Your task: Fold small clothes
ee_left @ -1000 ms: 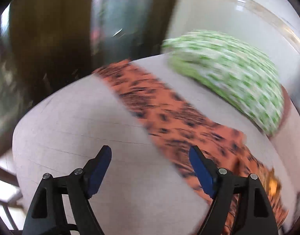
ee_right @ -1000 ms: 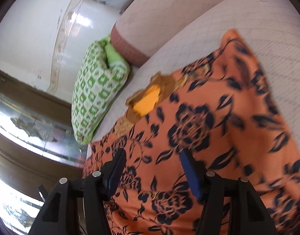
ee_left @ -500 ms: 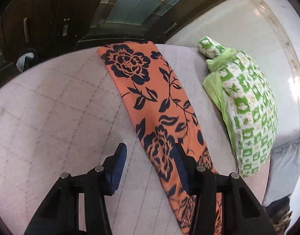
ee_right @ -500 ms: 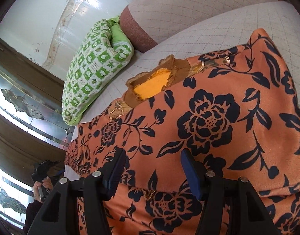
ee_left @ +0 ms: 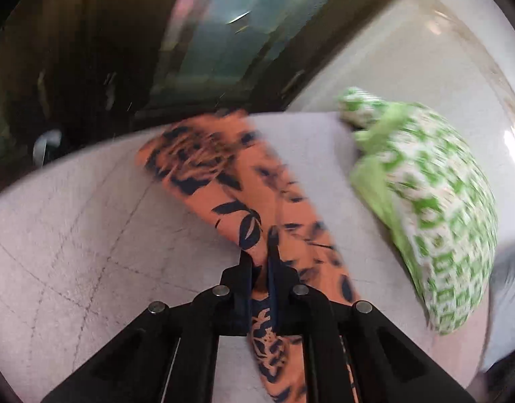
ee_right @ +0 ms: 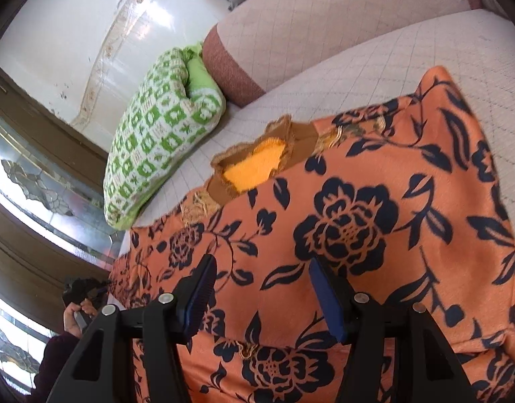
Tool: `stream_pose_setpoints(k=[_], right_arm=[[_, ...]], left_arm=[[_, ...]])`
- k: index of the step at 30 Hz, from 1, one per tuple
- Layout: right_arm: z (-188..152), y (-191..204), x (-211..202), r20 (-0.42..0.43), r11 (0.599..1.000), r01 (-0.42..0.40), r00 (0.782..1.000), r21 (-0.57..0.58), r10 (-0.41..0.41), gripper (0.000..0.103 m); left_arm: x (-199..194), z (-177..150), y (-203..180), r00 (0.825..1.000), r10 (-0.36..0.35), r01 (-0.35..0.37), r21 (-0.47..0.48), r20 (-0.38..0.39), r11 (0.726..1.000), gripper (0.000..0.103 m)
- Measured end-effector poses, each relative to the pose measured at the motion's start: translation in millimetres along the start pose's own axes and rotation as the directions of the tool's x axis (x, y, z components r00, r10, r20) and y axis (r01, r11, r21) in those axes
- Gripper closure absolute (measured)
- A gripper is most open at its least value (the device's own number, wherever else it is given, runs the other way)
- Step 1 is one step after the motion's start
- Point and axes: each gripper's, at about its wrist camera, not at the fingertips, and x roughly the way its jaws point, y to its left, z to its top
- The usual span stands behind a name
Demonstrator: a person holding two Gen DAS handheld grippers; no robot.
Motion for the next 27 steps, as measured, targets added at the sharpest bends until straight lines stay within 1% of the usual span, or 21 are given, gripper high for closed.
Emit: stream_pose_setpoints(k=[3,4,5,6,7,9,10,13,14,15,16,18,19,20,21,22,23,24,25,26,27], right_arm=[[4,-3,-10,0.032,1.000,-0.013,0.999,0.026,0.012,0.041],[5,-5,-14,0.042,0.999,-0.021,0.999,0.041,0.019,0.041],[6,-7,-17,0.050,0.998,-0.027,0.998,0.052,0.025,0.041],[8,-8,-22,0.061,0.997,-0.035,0.998,0.063,0.031,0.041],[10,-10,-26,0.070,0.997,-0.042,0.997,0.072,0.036,0.041],[15,-14,-37,0.092,0.994,-0.059,0.994,0.089,0.051,0.041],[18,-18,-43,0.101,0.993,-0.069,0.993,0.100,0.059,0.041],[26,-31,-58,0.124,0.986,-0.092,0.989,0.141,0.075,0.041],[28,-36,-63,0.128,0.983,-0.101,0.988,0.153,0.081,0.041],[30,-40,-67,0.133,0.981,-0.107,0.987,0.161,0.085,0.041],[33,-45,-74,0.142,0.980,-0.111,0.986,0.167,0.088,0.041],[37,-54,-85,0.157,0.977,-0.115,0.984,0.178,0.088,0.041],[38,-59,-90,0.169,0.975,-0.120,0.982,0.189,0.089,0.041],[40,-66,-97,0.185,0.969,-0.132,0.978,0.210,0.093,0.041],[42,-73,-102,0.199,0.962,-0.145,0.975,0.231,0.099,0.041],[43,-80,-108,0.212,0.954,-0.156,0.972,0.255,0.102,0.041],[45,-86,-112,0.222,0.949,-0.161,0.970,0.272,0.101,0.041],[46,-91,-117,0.234,0.944,-0.163,0.968,0.286,0.097,0.041],[47,-95,-122,0.244,0.941,-0.165,0.965,0.296,0.093,0.040],[48,-98,-125,0.251,0.939,-0.166,0.964,0.302,0.090,0.040],[49,-100,-128,0.252,0.938,-0.165,0.964,0.305,0.088,0.038]], left_arm=[[-30,-11,-42,0.998,-0.060,0.057,0.107,0.020,0.993,0.096],[-45,-19,-64,0.997,-0.075,0.070,0.166,0.024,0.984,0.096],[-55,-25,-79,0.996,-0.088,0.081,0.206,0.025,0.975,0.096],[-69,-36,-100,0.993,-0.116,0.105,0.262,0.024,0.959,0.096],[-87,-51,-125,0.988,-0.152,0.137,0.329,0.019,0.934,0.096],[-113,-79,-160,0.980,-0.199,0.180,0.424,-0.001,0.887,0.096],[-125,-95,-179,0.976,-0.218,0.199,0.473,-0.015,0.858,0.096],[-158,-159,-235,0.960,-0.268,0.261,0.607,-0.081,0.751,0.096],[-169,-190,-256,0.954,-0.277,0.284,0.655,-0.118,0.700,0.096],[-176,-215,-271,0.949,-0.281,0.300,0.691,-0.144,0.658,0.096],[-181,-237,-283,0.944,-0.284,0.315,0.713,-0.167,0.626,0.096],[-188,-298,-307,0.922,-0.285,0.381,0.753,-0.263,0.537,0.096],[-188,-321,-313,0.912,-0.278,0.407,0.758,-0.303,0.510,0.096],[-186,-356,-323,0.895,-0.256,0.445,0.766,-0.365,0.464,0.096],[-183,-384,-329,0.885,-0.225,0.466,0.778,-0.408,0.421,0.096],[-181,-410,-333,0.884,-0.183,0.466,0.798,-0.429,0.381,0.093],[-178,-427,-335,0.883,-0.153,0.469,0.810,-0.445,0.352,0.080],[-178,-437,-336,0.876,-0.141,0.480,0.811,-0.461,0.333,0.075],[-180,-441,-333,0.867,-0.159,0.498,0.803,-0.473,0.328,0.068],[-184,-435,-328,0.853,-0.196,0.522,0.784,-0.484,0.336,0.052],[-184,-426,-325,0.845,-0.216,0.534,0.771,-0.488,0.348,0.041]])
